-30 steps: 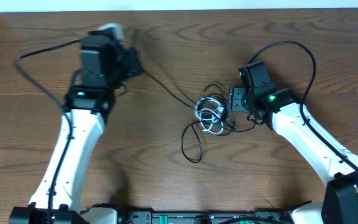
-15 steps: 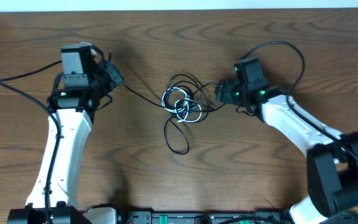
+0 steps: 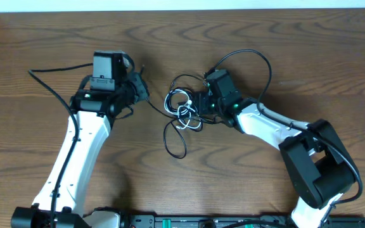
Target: Untangle cables
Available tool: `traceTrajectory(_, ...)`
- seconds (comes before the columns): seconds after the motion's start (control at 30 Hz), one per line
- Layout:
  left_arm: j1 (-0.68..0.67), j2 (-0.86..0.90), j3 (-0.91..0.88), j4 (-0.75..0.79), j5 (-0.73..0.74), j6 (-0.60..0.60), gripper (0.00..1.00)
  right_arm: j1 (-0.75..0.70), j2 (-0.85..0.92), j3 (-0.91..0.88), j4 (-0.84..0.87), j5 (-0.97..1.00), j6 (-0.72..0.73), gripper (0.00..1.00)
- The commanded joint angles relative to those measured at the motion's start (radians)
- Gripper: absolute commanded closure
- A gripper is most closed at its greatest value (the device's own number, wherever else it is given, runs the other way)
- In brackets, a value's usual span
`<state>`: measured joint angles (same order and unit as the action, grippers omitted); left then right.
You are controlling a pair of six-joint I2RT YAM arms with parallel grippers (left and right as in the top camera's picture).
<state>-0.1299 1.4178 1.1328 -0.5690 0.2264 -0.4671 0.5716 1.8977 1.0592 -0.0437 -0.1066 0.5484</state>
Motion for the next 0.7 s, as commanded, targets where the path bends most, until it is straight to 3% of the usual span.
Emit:
traceTrajectory(0.0,-0.035,0.006,-0.014,-0.006,0.000,0.023,0.93,0.033,0.003,0.004,-0.004,0.072,-0.006,0.56)
traceTrajectory(0.03,-0.042,0.006,-0.014,-0.008,0.000,0.023,0.93,0.037,0.003,0.004,-0.010,0.083,-0.006,0.65)
traceTrajectory(0.1,-0.053,0.006,-0.014,-0.023,0.000,0.023,0.92,0.038,0.003,0.004,-0.033,0.120,-0.007,0.92)
traceTrajectory(0.13,-0.055,0.006,-0.014,-0.034,0.000,0.023,0.91,0.034,0.002,0.004,-0.050,0.154,-0.007,0.98)
traceTrajectory(0.3,-0.055,0.006,-0.016,-0.088,-0.003,0.026,0.91,-0.033,-0.067,0.006,-0.113,0.237,-0.053,0.99)
traceTrajectory(0.37,-0.055,0.008,-0.016,-0.092,-0.003,0.026,0.51,-0.058,-0.136,0.006,-0.147,0.274,-0.062,0.99)
traceTrajectory(0.4,-0.055,0.008,-0.016,-0.092,-0.003,0.026,0.42,-0.066,-0.171,0.006,-0.158,0.281,-0.082,0.99)
traceTrajectory(0.47,-0.055,0.014,-0.016,-0.088,-0.007,0.029,0.40,-0.080,-0.254,0.006,-0.182,0.281,-0.134,0.99)
traceTrajectory(0.5,-0.055,0.022,-0.016,-0.090,-0.007,0.029,0.40,-0.084,-0.286,0.006,-0.190,0.277,-0.135,0.91)
traceTrajectory(0.6,-0.055,0.062,-0.016,-0.095,-0.007,0.029,0.39,-0.079,-0.288,0.006,-0.190,0.139,-0.135,0.57)
traceTrajectory(0.67,-0.055,0.098,-0.016,-0.060,-0.006,0.029,0.34,-0.079,-0.263,0.006,-0.177,0.060,-0.135,0.53)
